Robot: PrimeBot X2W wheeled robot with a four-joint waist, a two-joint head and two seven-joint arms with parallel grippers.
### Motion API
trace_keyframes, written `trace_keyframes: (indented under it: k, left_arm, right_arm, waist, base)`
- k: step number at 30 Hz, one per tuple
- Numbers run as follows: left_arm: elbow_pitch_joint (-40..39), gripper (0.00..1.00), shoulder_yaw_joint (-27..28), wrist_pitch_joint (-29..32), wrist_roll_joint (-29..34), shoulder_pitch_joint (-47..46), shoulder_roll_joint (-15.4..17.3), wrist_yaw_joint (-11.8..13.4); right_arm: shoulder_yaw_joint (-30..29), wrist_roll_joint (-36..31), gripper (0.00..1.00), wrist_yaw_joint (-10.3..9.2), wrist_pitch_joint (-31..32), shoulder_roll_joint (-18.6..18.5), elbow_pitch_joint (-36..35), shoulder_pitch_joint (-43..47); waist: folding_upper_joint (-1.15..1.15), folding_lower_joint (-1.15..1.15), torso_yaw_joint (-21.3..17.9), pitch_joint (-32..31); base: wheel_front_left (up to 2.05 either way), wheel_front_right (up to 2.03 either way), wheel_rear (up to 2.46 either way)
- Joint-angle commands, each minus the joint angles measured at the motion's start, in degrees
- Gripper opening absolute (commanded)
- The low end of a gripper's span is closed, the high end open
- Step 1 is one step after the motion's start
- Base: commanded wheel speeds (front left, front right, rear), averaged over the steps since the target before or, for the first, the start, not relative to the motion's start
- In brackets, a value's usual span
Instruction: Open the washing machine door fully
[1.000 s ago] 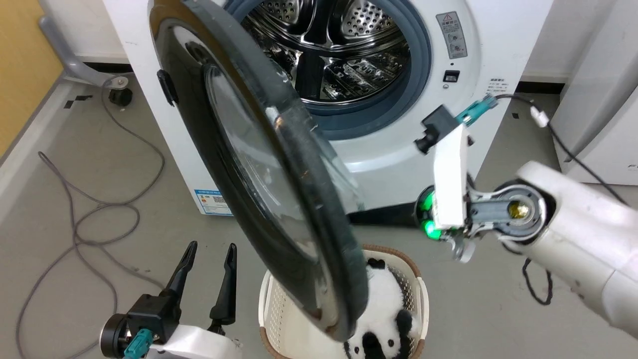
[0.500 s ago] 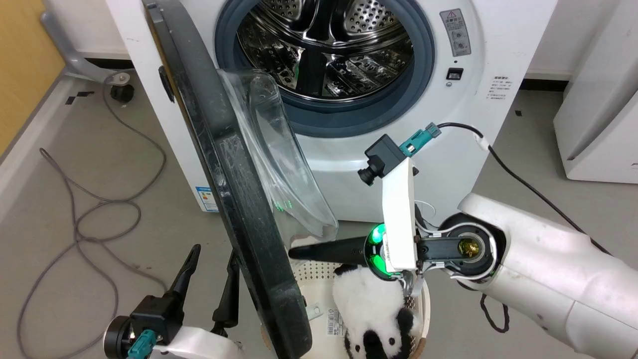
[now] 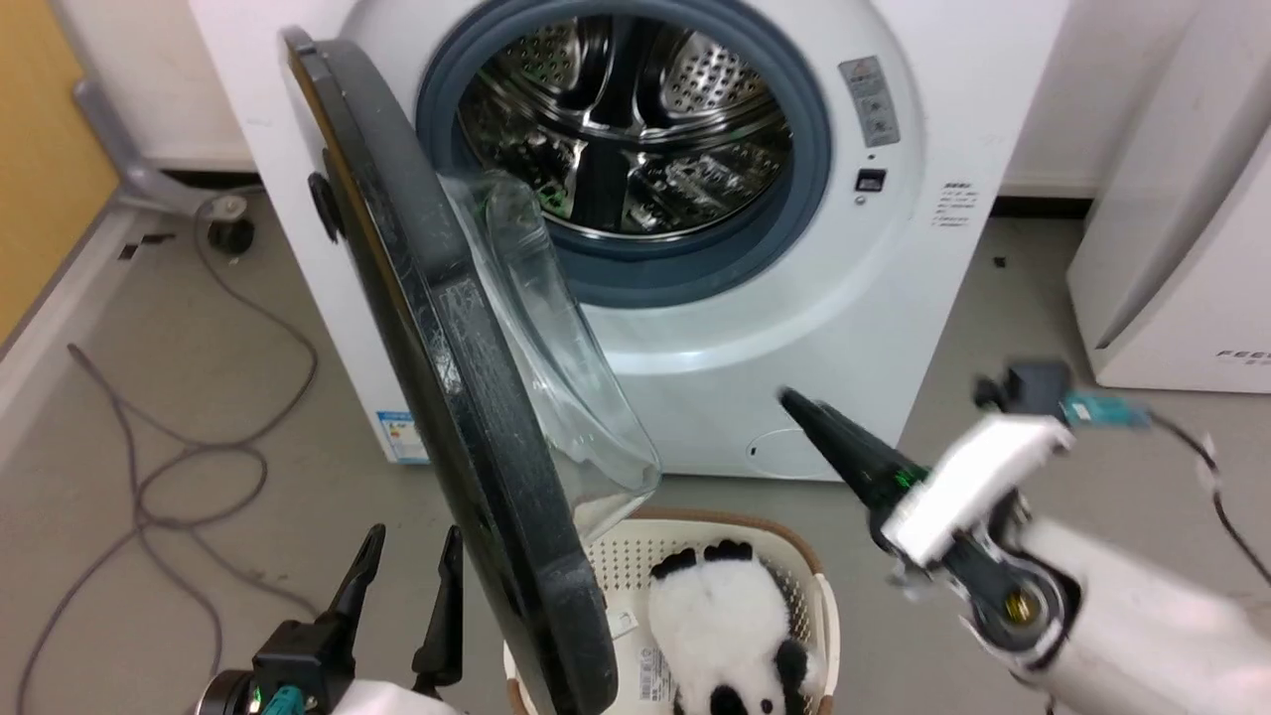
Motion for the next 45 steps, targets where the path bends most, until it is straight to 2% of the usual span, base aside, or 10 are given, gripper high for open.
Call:
trace_keyframes:
  k: [1,3,6,12,13,19,25,29,32,45]
  left_arm:
    - [0.1,1.00,0.3,-0.3,0.0,1.1,0.2,0.5]
    - [0.0,1.00,0.7,-0.3,0.0,1.6,0.3,0.8]
    - [0.1,1.00,1.3,-0.3,-0.2,2.2,0.6,1.2]
    - [0.7,1.00,2.3,-0.3,-0.5,2.5,1.2,1.7]
    - [0.7,1.00,2.3,-0.3,-0.5,2.5,1.2,1.7]
    - [1.2,1.00,3.3,-0.3,-0.7,2.2,1.7,2.0]
    - [1.5,1.00,3.9,-0.3,-0.8,1.5,2.2,2.1]
    - [1.6,1.00,4.1,-0.3,-0.7,1.2,2.3,2.1]
    - [1.7,1.00,4.1,-0.3,-0.6,1.1,2.4,2.1]
    - [2.4,1.00,4.1,-0.3,-0.3,0.9,2.4,1.9]
  right_arm:
    - [-0.5,-0.8,1.00,0.06,-2.1,-0.8,1.7,3.5]
    - [-4.0,-3.0,1.00,0.06,-2.6,-1.1,4.5,5.9]
    - [-15.5,-11.9,1.00,0.06,-2.7,0.5,10.5,10.8]
    - [-41.6,-40.4,1.00,0.06,-2.7,6.5,14.3,23.0]
    - [-41.6,-40.4,1.00,0.06,-2.7,6.5,14.3,23.0]
    - [-65.2,-74.7,1.00,0.06,-2.7,16.3,2.2,36.0]
    - [-72.5,-97.5,1.00,0.06,-0.6,24.2,-14.3,44.7]
    - [-72.1,-104.6,1.00,0.06,3.1,25.1,-22.3,48.8]
    - [-71.6,-105.1,1.00,0.06,5.1,25.2,-25.0,51.3]
    - [-71.5,-101.8,1.00,0.06,5.7,25.2,-24.3,53.4]
  waist:
    - [0.00,-0.01,-0.7,-0.7]
    - [0.00,-0.01,-1.2,-0.9]
    - [0.00,-0.01,-1.9,-1.1]
    - [0.00,-0.01,-2.9,-1.1]
    - [0.00,-0.01,-2.9,-1.1]
    - [0.00,-0.01,-3.3,-0.6]
    - [0.00,-0.01,-3.0,0.0]
    - [0.00,-0.01,-2.8,0.2]
    - [0.00,-0.01,-2.8,0.4]
    - [0.00,-0.01,-2.6,0.8]
  base:
    - [0.00,0.00,0.00]
    - [0.00,0.00,0.00]
    - [0.00,0.00,0.00]
    - [0.00,0.00,0.00]
    - [0.00,0.00,0.00]
    - [0.00,0.00,0.00]
    - [0.00,0.00,0.00]
    - [0.00,0.00,0.00]
    - [0.00,0.00,0.00]
    - [0.00,0.00,0.00]
